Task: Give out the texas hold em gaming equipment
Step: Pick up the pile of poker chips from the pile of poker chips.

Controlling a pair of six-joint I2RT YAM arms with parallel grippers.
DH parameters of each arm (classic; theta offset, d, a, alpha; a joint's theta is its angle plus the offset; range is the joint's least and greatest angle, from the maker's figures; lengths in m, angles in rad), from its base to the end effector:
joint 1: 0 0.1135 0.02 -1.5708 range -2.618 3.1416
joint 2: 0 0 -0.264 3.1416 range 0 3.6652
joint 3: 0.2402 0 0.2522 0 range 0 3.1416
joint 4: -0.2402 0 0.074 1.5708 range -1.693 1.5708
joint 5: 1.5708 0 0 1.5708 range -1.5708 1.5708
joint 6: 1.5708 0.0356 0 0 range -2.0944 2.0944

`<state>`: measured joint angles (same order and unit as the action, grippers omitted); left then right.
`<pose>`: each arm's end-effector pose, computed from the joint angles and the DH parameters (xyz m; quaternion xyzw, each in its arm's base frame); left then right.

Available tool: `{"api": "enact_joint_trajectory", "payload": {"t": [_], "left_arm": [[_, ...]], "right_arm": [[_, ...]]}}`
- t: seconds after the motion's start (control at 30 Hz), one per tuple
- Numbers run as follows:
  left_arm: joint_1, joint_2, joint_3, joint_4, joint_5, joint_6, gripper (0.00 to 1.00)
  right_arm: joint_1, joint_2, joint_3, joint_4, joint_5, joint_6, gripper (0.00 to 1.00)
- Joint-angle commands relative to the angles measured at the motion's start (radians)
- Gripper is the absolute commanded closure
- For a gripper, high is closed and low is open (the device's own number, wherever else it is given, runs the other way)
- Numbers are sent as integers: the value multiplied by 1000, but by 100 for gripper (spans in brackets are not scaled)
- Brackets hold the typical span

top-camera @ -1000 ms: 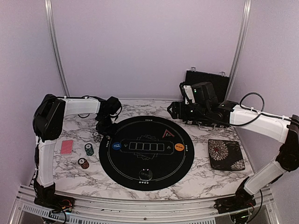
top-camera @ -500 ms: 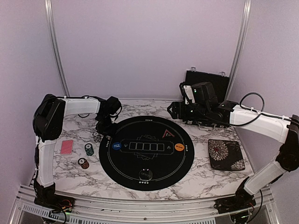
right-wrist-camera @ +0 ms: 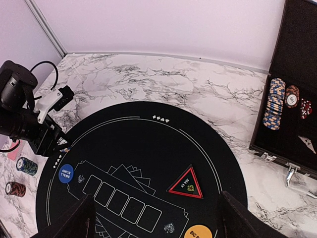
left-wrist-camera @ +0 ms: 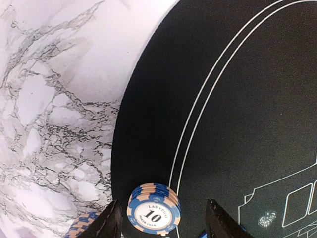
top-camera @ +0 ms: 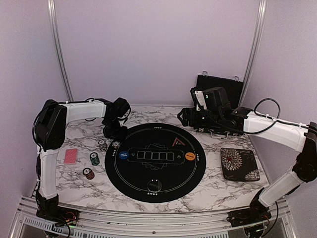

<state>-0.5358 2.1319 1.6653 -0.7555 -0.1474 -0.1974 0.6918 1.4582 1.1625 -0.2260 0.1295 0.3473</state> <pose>0.3841 -0.2220 0.1778 0.1528 0.9703 0.0057 0.1875 0.2624 0.2114 0.3074 -0.1161 0.8565 0.1995 0.4616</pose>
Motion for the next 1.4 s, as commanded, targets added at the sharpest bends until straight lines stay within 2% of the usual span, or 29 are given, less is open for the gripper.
{"api": "enact_joint_trajectory", "payload": {"t": [0.0, 0.27, 0.7, 0.97, 1.37], "left_arm": [[-1, -75, 44, -32, -13, 0, 41], [25, -163, -1, -45, -17, -33, 38], [103, -316, -224, -46, -1, -60, 32], [117, -300, -251, -41, 14, -53, 28], [138, -224, -248, -12, 27, -46, 31]], "right_arm": [[10, -9, 34, -10, 15, 9, 19], [14, -1, 36, -8, 8, 6, 19], [20, 18, 34, 10, -7, 0, 19], [21, 22, 28, 22, -10, 3, 19], [22, 7, 19, 17, 2, 5, 19]]}}
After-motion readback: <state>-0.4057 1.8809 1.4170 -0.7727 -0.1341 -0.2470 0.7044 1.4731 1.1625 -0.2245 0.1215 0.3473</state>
